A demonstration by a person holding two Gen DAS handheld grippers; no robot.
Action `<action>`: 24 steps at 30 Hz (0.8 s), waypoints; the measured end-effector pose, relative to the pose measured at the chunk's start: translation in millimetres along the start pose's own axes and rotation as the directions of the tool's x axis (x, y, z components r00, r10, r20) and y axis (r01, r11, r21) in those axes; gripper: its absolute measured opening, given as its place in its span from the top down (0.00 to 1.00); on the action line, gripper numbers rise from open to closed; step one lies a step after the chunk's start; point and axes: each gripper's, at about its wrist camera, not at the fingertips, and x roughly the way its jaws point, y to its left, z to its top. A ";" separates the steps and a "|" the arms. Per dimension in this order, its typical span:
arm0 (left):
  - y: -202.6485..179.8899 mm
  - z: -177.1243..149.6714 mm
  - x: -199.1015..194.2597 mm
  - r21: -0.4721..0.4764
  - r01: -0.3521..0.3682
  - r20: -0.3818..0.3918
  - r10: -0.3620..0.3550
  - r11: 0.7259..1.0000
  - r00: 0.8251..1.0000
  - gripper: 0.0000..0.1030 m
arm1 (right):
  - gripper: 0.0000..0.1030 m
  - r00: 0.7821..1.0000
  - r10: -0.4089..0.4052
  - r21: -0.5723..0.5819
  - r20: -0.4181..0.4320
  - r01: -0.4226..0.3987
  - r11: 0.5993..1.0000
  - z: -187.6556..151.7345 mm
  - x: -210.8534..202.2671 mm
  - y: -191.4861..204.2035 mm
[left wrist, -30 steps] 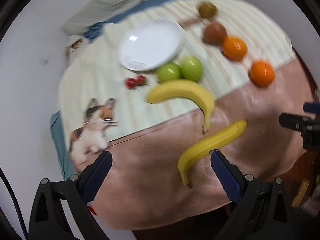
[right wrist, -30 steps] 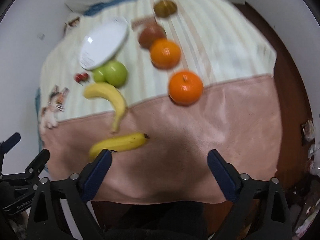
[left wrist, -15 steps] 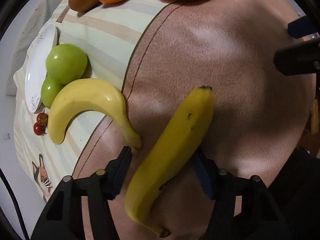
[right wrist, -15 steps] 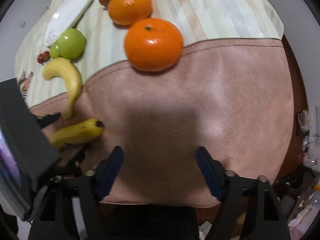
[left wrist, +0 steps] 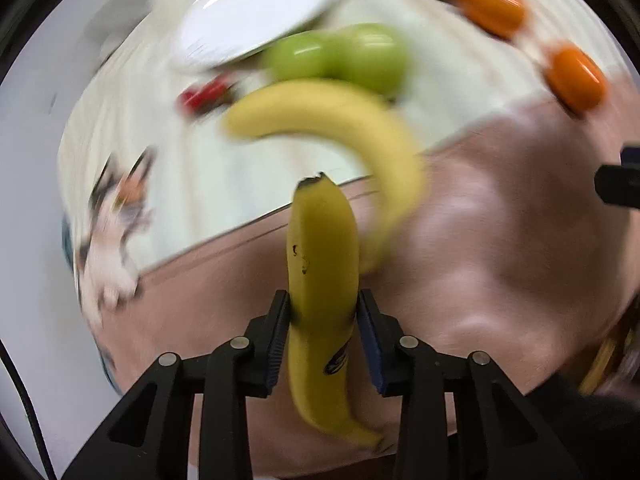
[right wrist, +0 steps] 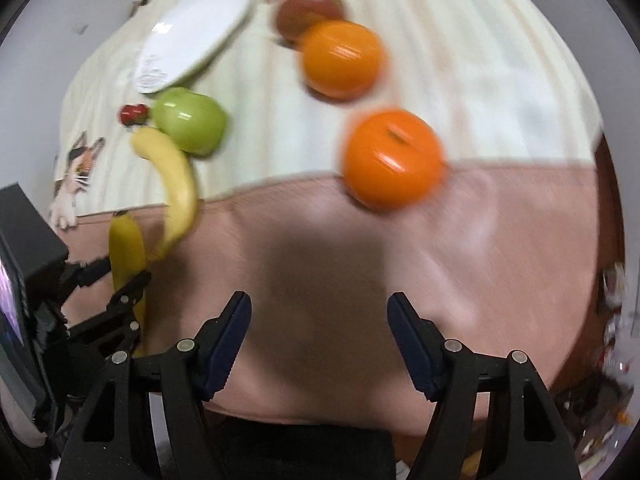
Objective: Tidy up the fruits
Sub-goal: 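Grasp the lower banana with the left tool while the right tool grasps the other banana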
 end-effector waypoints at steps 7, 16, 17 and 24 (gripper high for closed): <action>86.8 -1.3 33.3 -0.362 0.047 -0.060 -0.074 0.931 0.995 0.70 | 0.31 0.998 0.037 -0.123 0.042 -0.031 0.992 51.2 26.8 87.1; 157.7 -4.2 72.3 -0.514 0.199 -0.066 -0.271 0.834 0.960 0.70 | 0.59 0.998 -0.055 -0.121 -0.044 0.050 0.991 82.3 104.3 145.3; 161.0 -2.2 72.4 -0.507 0.204 -0.062 -0.272 0.837 0.960 0.70 | 0.61 0.997 -0.063 -0.131 -0.038 0.057 0.990 78.8 102.6 147.6; 185.4 13.7 69.1 -0.469 0.259 -0.003 -0.295 0.844 0.956 0.70 | 0.65 0.983 -0.057 -0.056 -0.176 0.047 0.997 19.0 91.4 134.0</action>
